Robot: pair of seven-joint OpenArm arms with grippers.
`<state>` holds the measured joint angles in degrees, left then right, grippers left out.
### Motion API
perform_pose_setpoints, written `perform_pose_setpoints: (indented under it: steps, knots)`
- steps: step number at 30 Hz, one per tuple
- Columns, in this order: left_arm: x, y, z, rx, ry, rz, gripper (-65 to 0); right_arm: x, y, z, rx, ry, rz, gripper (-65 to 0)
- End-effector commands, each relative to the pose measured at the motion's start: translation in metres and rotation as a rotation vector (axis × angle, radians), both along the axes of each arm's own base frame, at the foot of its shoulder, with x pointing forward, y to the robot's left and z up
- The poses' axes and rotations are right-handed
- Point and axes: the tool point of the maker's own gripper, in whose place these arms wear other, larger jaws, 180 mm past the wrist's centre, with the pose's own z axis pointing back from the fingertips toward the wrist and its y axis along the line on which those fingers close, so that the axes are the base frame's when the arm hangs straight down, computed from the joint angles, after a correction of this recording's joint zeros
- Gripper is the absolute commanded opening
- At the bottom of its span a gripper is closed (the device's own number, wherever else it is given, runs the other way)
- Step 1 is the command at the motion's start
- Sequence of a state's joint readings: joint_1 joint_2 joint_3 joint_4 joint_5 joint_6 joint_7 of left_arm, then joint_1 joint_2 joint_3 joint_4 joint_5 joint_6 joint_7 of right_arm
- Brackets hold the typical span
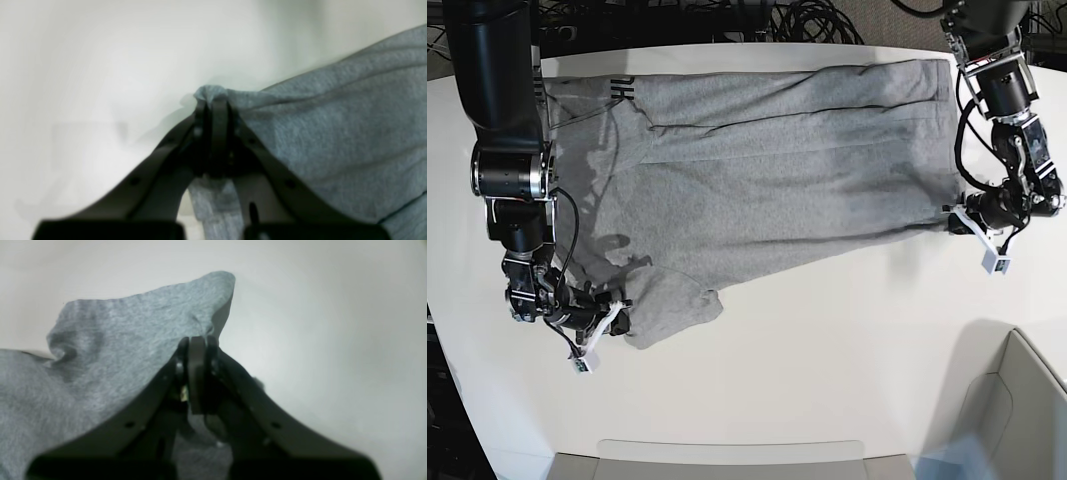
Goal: Fold the T-shirt properly
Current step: 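Lift the hem with both grippers and fold it over toward the collar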
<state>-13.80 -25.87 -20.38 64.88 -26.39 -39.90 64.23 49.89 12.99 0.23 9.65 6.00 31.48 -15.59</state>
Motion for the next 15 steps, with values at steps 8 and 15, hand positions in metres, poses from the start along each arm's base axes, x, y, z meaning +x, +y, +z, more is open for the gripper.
perform_pose_setpoints:
  steps: [8, 15]
  knots:
    - [0.006, 0.023, 0.027, 0.02, -0.095, 0.063, -65.0, 0.022, 0.002, 0.036, 0.013, -0.121, 0.008, -65.0]
    - [-0.004, 0.02, 0.036, 0.072, -0.106, 0.029, -65.0, 0.002, 0.032, 0.056, -0.089, -0.203, 0.145, -65.0]
